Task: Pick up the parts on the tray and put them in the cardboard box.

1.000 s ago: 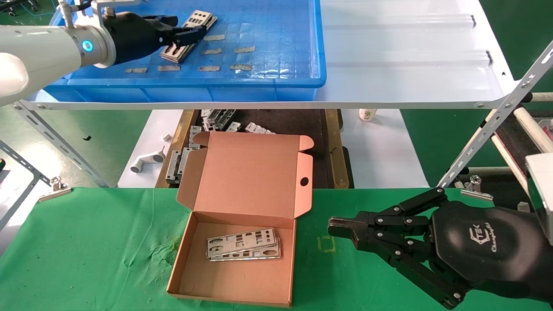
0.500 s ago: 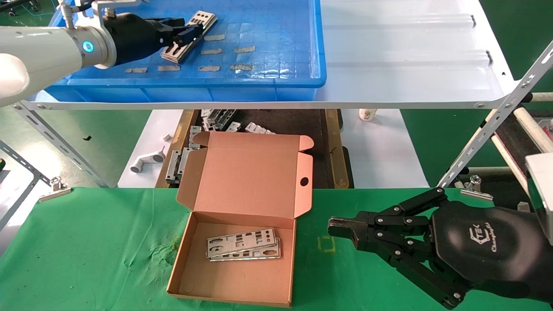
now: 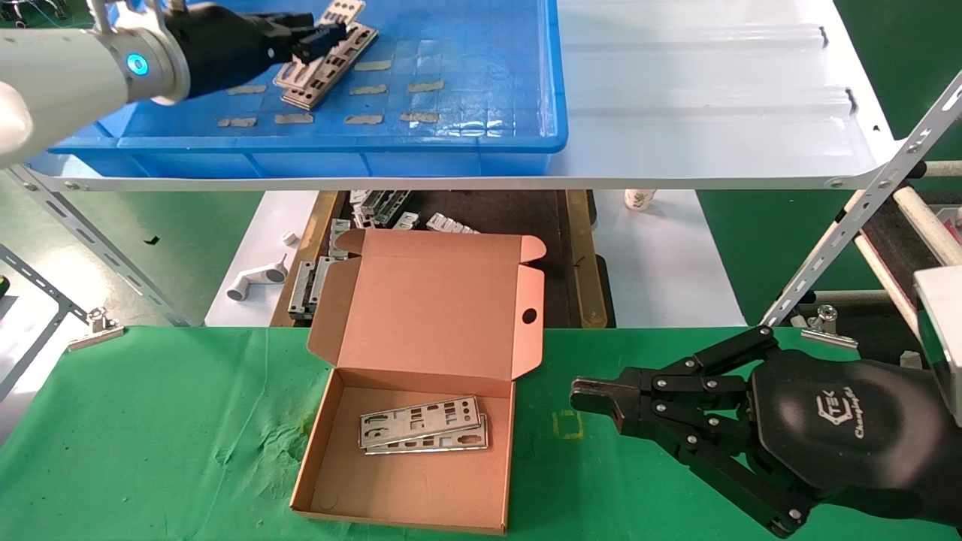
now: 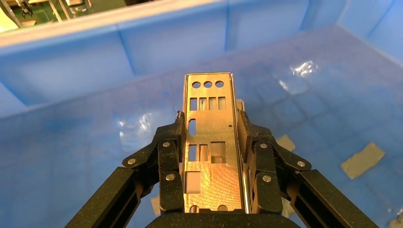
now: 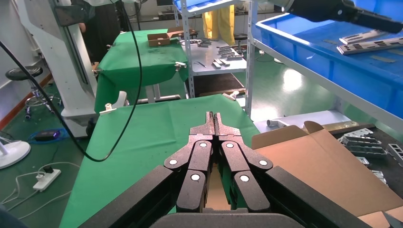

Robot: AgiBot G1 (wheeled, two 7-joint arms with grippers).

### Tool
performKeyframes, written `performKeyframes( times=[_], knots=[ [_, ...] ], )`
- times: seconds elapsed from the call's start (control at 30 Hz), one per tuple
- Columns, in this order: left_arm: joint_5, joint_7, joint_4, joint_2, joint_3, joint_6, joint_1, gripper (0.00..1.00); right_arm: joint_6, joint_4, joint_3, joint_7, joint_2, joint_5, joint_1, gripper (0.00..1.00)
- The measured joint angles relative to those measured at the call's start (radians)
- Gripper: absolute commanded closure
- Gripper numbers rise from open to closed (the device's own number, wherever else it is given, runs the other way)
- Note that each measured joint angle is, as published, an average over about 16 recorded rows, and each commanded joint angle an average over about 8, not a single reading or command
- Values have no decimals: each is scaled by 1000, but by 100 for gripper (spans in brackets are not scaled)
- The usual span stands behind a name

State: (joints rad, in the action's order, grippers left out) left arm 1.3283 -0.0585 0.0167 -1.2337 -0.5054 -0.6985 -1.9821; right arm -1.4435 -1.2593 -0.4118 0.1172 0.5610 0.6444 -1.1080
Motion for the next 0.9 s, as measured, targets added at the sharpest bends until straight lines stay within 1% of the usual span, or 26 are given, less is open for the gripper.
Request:
performKeyframes(
  times=[0.13,0.23,0.33,0.4,0.53,0.67,0.8,0.9],
  knots=[
    [-8,16,18,25,5,-62,-13,100,0,0,0,0,0,0,0,100],
    [-15,37,39,53,8,-143,-23,100,0,0,0,0,0,0,0,100],
    [-24,70,68,88,11,-262,-31,100,0,0,0,0,0,0,0,100],
    [-32,100,91,114,14,-361,-34,100,0,0,0,0,0,0,0,100],
    [-49,175,141,166,15,-569,-33,100,0,0,0,0,0,0,0,100],
    [-67,249,203,210,2,-742,-17,100,0,0,0,0,0,0,0,100],
    [-94,310,282,245,-29,-858,19,100,0,0,0,0,0,0,0,100],
    [-117,339,353,267,-70,-899,57,100,0,0,0,0,0,0,0,100]
  ],
)
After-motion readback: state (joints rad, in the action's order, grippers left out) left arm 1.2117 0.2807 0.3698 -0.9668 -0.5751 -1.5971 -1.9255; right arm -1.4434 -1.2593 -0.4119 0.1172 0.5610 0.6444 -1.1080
